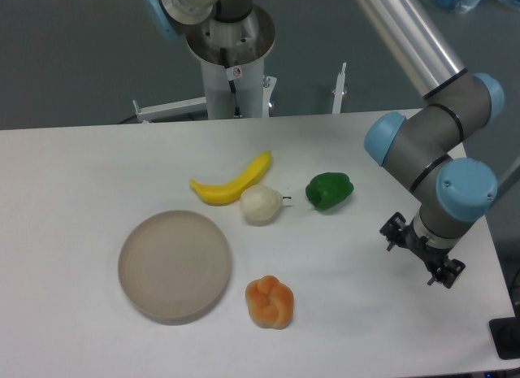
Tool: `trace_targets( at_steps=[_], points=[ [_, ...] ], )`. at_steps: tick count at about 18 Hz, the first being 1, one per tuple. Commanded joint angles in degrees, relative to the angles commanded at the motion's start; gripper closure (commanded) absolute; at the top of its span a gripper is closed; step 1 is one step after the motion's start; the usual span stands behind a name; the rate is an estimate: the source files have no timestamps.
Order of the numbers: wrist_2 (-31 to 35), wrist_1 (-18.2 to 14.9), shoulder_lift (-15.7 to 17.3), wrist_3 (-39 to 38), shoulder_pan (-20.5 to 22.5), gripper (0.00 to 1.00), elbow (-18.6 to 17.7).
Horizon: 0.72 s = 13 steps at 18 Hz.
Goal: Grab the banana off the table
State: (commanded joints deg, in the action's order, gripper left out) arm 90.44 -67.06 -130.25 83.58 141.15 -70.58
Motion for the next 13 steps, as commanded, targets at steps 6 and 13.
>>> trace_targets(
  at_steps=[6, 13],
  points=[
    [0.0, -0.4, 0.5, 0.1, 0.0, 0.00, -0.2],
    [0.1, -5.6, 5.3, -0.3, -1.1, 0.00, -3.7]
  ],
)
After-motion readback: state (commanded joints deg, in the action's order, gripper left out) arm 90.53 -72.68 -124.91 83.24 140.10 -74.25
